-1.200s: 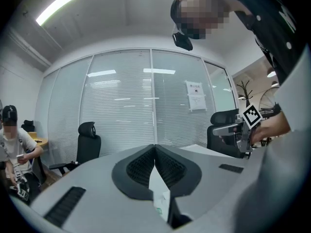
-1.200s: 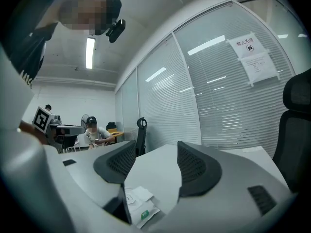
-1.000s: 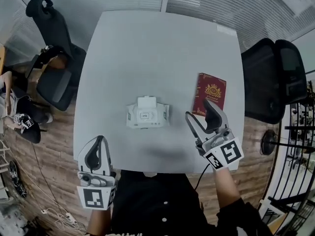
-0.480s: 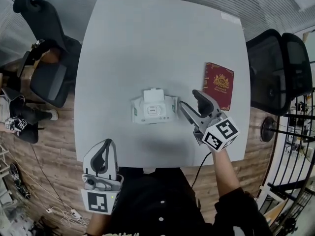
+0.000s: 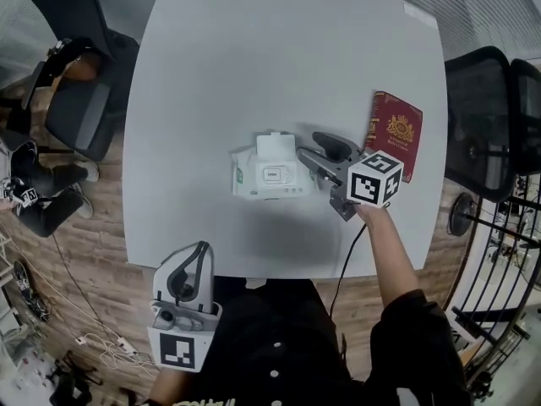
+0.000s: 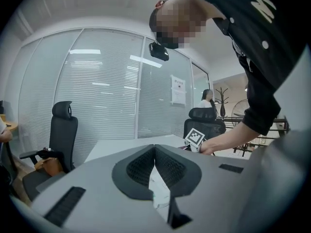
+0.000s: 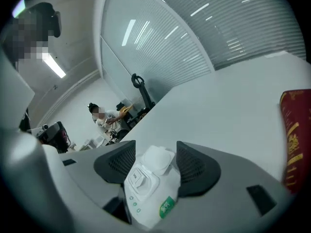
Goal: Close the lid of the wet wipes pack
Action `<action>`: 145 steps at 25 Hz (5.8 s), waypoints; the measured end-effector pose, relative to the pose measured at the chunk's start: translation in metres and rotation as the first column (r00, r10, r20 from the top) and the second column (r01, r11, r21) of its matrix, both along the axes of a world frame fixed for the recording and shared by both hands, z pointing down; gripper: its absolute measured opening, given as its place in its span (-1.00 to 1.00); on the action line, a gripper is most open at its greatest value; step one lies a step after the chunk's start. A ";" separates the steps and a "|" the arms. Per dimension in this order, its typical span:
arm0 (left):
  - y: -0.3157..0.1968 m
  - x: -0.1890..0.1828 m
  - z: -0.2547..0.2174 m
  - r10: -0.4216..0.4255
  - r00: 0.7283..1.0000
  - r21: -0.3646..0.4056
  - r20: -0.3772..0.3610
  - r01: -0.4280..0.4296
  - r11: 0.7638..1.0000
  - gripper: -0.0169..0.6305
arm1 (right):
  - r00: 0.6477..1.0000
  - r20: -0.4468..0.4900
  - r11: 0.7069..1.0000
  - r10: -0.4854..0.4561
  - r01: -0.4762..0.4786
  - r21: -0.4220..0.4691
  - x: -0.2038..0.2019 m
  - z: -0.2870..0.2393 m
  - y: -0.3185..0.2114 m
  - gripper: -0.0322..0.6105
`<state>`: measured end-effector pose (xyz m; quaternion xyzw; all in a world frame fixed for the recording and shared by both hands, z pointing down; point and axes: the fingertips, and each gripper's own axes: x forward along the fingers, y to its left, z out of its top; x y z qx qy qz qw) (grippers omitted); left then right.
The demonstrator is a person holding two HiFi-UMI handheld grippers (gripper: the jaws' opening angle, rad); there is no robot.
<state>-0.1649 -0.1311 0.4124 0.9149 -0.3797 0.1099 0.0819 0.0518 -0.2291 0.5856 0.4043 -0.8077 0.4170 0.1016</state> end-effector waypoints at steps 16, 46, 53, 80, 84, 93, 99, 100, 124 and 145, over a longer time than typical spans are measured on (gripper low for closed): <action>-0.006 -0.008 0.038 -0.038 0.998 -0.097 0.048 0.042 0.994 -0.90 | 0.961 0.110 0.924 -0.253 0.273 -0.266 -0.025 0.060 -0.017 -0.37; -0.013 0.008 0.020 -0.014 0.999 -0.052 0.039 0.016 0.998 -0.90 | 0.745 -0.337 0.769 -0.575 0.633 0.089 -0.047 0.008 0.027 -0.73; -0.008 0.013 0.010 0.001 0.999 -0.025 0.033 0.000 1.000 -0.89 | 0.618 -0.634 0.668 -0.466 0.715 0.206 -0.057 0.008 0.057 -0.73; 0.009 0.005 0.020 -0.020 0.998 -0.059 0.052 0.023 0.998 -0.90 | 0.778 -0.338 0.815 -0.530 0.578 0.051 -0.074 0.041 0.079 -0.62; 0.009 0.003 0.023 -0.021 0.998 -0.066 0.056 0.024 0.998 -0.90 | 0.777 -0.383 0.839 -0.499 0.545 0.012 -0.073 0.047 0.072 -0.78; 0.007 0.001 0.026 -0.025 0.998 -0.080 0.055 0.029 0.996 -0.90 | 0.698 -0.527 0.838 -0.485 0.543 -0.052 -0.079 0.049 0.073 -0.81; 0.007 0.001 0.033 -0.026 0.998 -0.092 0.055 0.031 0.995 -0.90 | 0.568 -0.651 0.797 -0.504 0.596 -0.097 -0.082 0.054 0.075 -0.81; 0.007 0.001 0.034 -0.026 0.998 -0.093 0.055 0.031 0.995 -0.90 | 0.554 -0.660 0.793 -0.508 0.599 -0.107 -0.082 0.055 0.075 -0.81; -0.009 0.010 -0.002 -0.031 0.999 -0.020 0.030 0.031 0.999 -0.89 | 0.831 -0.506 0.921 -0.232 0.356 0.162 -0.059 -0.024 0.058 -0.81; -0.052 0.012 -0.104 -0.024 0.997 0.231 -0.070 0.039 0.972 -0.90 | 0.863 -0.165 0.691 0.478 -0.254 0.677 0.069 -0.265 0.113 -0.81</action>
